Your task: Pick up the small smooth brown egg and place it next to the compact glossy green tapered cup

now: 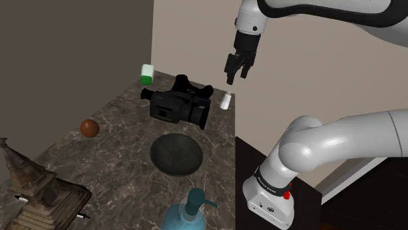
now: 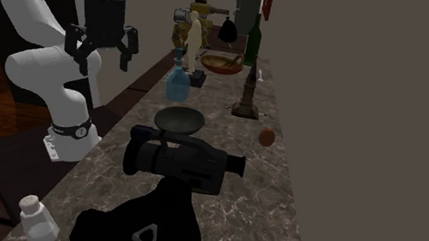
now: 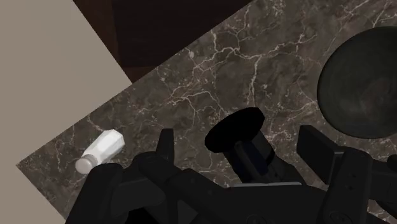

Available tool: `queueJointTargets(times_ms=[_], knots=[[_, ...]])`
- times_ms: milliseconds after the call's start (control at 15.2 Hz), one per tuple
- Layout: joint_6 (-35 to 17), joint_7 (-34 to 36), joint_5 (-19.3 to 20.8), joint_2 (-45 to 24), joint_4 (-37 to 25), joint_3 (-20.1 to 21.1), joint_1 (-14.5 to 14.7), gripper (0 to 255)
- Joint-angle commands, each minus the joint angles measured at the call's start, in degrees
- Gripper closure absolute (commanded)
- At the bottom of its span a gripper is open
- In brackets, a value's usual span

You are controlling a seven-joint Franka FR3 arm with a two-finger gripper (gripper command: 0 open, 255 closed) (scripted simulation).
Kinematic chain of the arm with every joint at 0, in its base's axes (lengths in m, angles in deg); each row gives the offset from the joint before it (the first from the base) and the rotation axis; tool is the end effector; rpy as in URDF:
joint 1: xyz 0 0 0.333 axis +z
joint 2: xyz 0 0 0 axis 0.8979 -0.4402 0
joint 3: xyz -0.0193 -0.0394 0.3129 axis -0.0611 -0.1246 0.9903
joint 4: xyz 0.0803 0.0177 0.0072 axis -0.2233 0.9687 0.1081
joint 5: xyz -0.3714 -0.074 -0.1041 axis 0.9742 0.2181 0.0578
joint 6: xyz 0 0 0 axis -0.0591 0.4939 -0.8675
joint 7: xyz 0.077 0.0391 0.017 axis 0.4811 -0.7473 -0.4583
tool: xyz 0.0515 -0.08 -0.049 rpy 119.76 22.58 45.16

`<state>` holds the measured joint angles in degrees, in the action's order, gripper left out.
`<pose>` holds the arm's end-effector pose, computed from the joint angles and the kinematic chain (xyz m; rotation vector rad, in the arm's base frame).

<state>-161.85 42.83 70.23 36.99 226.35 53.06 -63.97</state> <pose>0.3013 0.0048 0.5626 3.0458 -0.0913 -0.1266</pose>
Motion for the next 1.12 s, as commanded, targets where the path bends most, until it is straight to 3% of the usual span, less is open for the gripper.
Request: queueJointTargets(times_ms=[0,528,1056], knots=[[0.0,0.0,0.0,0.0,0.0,0.0,0.0,0],[-11.9,5.8,-5.2,-10.7,-0.1,5.5,3.0,0],[-22.6,11.2,-7.7,-24.1,-4.7,10.8,5.2,0]])
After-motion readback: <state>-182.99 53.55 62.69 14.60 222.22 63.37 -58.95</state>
